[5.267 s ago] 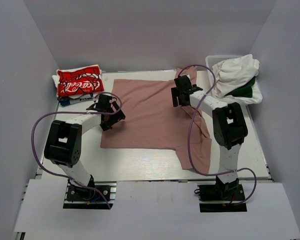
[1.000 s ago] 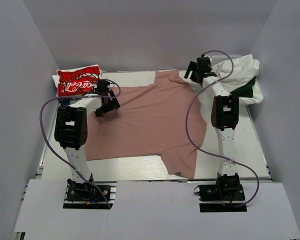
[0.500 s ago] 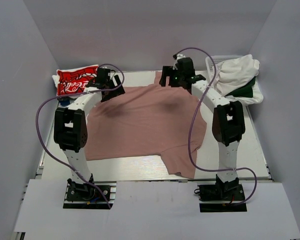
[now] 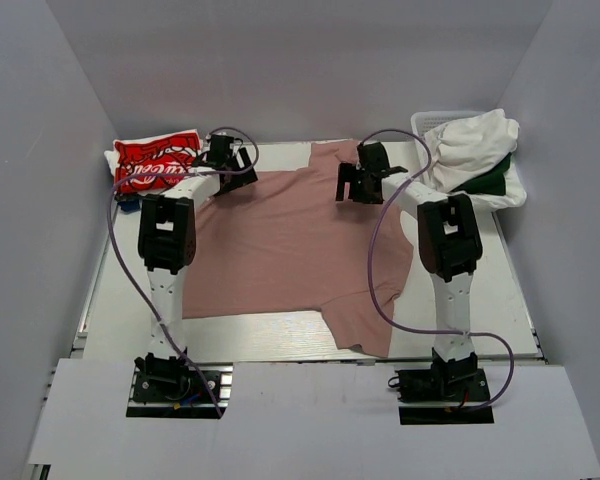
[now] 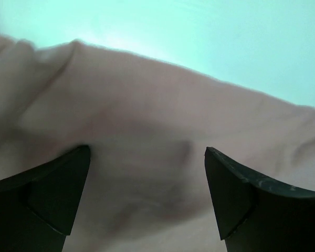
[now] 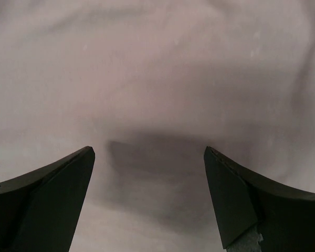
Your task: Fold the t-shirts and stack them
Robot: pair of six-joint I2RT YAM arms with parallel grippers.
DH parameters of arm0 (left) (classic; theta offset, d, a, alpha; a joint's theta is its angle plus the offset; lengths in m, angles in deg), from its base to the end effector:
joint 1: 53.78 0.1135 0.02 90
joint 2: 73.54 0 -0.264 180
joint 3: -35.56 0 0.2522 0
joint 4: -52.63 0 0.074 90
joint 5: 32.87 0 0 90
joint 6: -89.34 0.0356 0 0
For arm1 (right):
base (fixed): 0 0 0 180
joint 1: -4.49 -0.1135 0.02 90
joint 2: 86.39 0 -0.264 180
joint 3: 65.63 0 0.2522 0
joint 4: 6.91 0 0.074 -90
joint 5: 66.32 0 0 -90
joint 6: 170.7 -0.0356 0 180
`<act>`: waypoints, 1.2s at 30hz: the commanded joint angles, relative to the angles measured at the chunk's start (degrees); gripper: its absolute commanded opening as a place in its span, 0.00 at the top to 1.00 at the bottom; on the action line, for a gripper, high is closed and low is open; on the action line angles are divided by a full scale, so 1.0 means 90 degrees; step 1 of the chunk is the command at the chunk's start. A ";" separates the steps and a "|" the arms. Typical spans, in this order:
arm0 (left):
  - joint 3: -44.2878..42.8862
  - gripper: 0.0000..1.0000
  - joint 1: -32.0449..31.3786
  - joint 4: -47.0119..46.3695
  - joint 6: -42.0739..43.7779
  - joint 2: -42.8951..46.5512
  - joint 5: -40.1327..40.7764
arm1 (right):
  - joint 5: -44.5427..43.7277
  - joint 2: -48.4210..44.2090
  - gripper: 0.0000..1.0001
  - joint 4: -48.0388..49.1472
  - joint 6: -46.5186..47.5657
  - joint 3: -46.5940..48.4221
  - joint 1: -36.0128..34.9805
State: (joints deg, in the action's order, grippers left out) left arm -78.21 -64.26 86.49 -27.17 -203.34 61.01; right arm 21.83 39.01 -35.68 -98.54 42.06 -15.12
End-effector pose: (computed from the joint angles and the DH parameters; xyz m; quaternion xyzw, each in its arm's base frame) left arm 0.4940 -0.0889 0.1629 -0.1424 0.9280 -0.0786 0.3351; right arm 0.4607 0.1629 0.1725 -0.0084 0.9286 0.1048 0.3559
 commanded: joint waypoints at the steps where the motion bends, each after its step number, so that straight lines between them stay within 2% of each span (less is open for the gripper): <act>1: -0.0791 0.00 0.0012 -0.0055 -0.0082 -0.0496 0.0077 | -0.0196 0.0304 0.10 -0.0295 -0.0242 0.0431 0.0167; 5: -0.1572 0.00 0.0012 0.0179 -0.0141 -0.1220 -0.0216 | -0.0254 0.0782 0.10 -0.0870 -0.0556 0.0647 0.0518; 10: -0.1710 0.00 0.0012 -0.0083 -0.0317 -0.1379 -0.0275 | -0.0235 0.0977 0.10 -0.0795 -0.0498 0.0871 0.0929; 13: -0.1895 0.00 0.0012 -0.0153 -0.0473 -0.1437 -0.0110 | -0.0292 0.1328 0.10 -0.0959 -0.0430 0.1446 0.1027; 14: -0.1954 0.00 0.0012 -0.0153 -0.0580 -0.1437 -0.0041 | -0.0331 0.1427 0.10 -0.1018 -0.0333 0.1980 0.1056; 16: -0.2042 0.00 0.0012 -0.0153 -0.0581 -0.1437 -0.0040 | -0.0380 0.1777 0.10 -0.1466 -0.0215 0.2452 0.1076; 17: -0.2110 0.00 0.0012 -0.0221 -0.0581 -0.1437 -0.0263 | -0.0448 0.1856 0.10 -0.1555 -0.0040 0.2995 0.1095; 19: -0.2179 0.00 0.0012 -0.0377 -0.0581 -0.1437 -0.0498 | -0.0293 0.1935 0.10 -0.1682 0.0175 0.3282 0.1096; 22: -0.2549 0.00 -0.0046 -0.0300 -0.0377 -0.1184 -0.0919 | -0.0039 0.1439 0.10 -0.1682 0.0858 0.3217 0.0959; 24: -0.2909 0.00 -0.0105 -0.0037 -0.0211 -0.0912 -0.0978 | 0.0069 0.0409 0.10 -0.1362 0.1209 0.2565 0.0697; 26: -0.2912 0.00 -0.0183 0.0422 -0.0045 -0.0531 -0.1037 | 0.0001 -0.0054 0.10 -0.1058 0.1484 0.2144 0.0443; 27: -0.2525 0.00 -0.0241 0.0568 -0.0044 -0.0259 -0.1037 | -0.0097 -0.0772 0.10 -0.0951 0.1591 0.1484 0.0258; 28: -0.2212 0.00 -0.0242 0.0715 -0.0044 0.0421 -0.0853 | -0.0136 -0.1021 0.10 -0.0650 0.1592 0.1245 0.0072; 29: -0.1309 0.00 -0.0242 0.0871 -0.0102 0.0834 -0.0764 | -0.0214 -0.1246 0.10 -0.0551 0.1592 0.0992 -0.0046; 30: -0.0720 0.00 -0.0242 0.0872 -0.0199 0.1292 -0.0628 | -0.0282 -0.1732 0.10 -0.0424 0.1341 0.0090 -0.0260; 31: -0.0096 0.00 -0.0242 0.0872 -0.0326 0.2312 -0.0307 | -0.0322 -0.2249 0.10 -0.0017 0.1213 -0.0228 -0.0320; 32: 0.1254 0.00 -0.0242 0.0814 -0.0694 0.2854 -0.0169 | -0.0390 -0.2747 0.10 0.0123 0.1086 -0.0918 -0.0378; 34: 0.2609 0.00 -0.0155 0.0736 -0.1057 0.3938 0.0211 | -0.0458 -0.3199 0.10 0.0591 0.0442 -0.1928 -0.0515; 35: 0.3834 0.00 -0.0154 0.0794 -0.1591 0.4485 0.0397 | -0.0507 -0.3965 0.10 0.0699 0.0150 -0.2637 -0.0535; 36: 0.4358 0.00 -0.0154 0.0901 -0.1819 0.5476 0.0660 | -0.0633 -0.4195 0.10 0.0884 -0.0017 -0.3262 -0.0564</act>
State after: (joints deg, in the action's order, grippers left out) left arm -52.33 -66.68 90.38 -35.23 -167.77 59.51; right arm 19.60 6.23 -32.84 -92.29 23.97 -22.16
